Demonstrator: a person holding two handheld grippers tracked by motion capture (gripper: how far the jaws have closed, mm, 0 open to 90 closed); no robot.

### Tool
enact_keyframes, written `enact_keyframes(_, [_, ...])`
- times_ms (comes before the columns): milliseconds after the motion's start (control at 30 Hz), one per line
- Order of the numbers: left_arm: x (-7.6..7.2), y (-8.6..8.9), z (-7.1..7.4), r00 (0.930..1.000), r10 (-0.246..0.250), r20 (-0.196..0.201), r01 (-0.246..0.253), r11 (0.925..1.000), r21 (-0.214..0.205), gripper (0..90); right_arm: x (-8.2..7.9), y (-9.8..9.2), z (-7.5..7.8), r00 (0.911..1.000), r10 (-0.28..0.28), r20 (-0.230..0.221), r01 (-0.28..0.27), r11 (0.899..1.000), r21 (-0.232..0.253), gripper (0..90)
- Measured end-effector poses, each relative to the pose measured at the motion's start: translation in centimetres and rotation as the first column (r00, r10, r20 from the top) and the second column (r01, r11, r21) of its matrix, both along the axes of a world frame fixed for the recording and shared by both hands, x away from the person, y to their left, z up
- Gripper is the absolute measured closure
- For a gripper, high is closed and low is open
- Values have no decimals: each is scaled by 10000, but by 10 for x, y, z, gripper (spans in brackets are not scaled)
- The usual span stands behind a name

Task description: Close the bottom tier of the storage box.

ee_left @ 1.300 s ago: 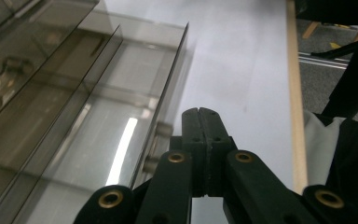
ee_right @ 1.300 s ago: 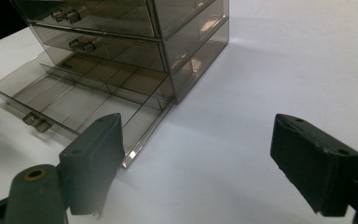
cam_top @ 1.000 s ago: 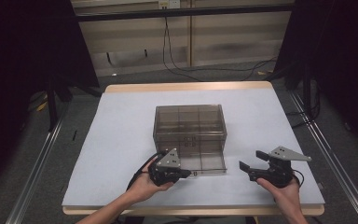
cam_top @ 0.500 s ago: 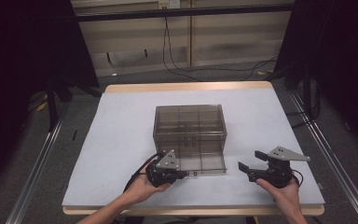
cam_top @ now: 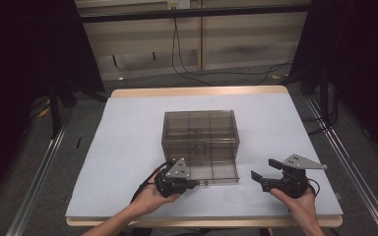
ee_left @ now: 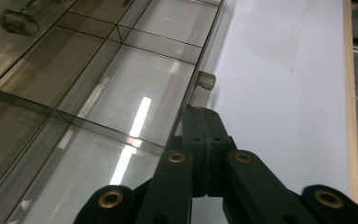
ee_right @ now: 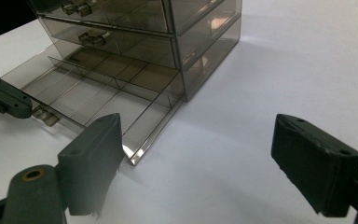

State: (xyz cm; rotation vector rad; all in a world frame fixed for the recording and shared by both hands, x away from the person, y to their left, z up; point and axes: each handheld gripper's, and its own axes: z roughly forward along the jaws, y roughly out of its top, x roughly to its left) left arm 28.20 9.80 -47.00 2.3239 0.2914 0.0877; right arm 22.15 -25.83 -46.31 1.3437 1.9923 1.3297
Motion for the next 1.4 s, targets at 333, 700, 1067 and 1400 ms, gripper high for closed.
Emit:
enact_keyframes(333, [4,0,0,10000,86,-40,-86,10000,-45,900,0,0,0,10000,23,43,-23,10000,14,167])
enact_keyframes(700, [5,0,0,9999,154,-33,-155,9999,-56,900,0,0,0,10000,60,18,-60,10000,43,164])
enact_keyframes(1067, [7,-2,-2,9996,292,12,-291,9992,-286,900,0,1,0,10000,71,-29,-71,10000,14,159])
enact_keyframes(1400, [8,-2,-1,9996,266,24,-265,9995,-167,900,0,1,0,10000,86,-41,-86,10000,9,156])
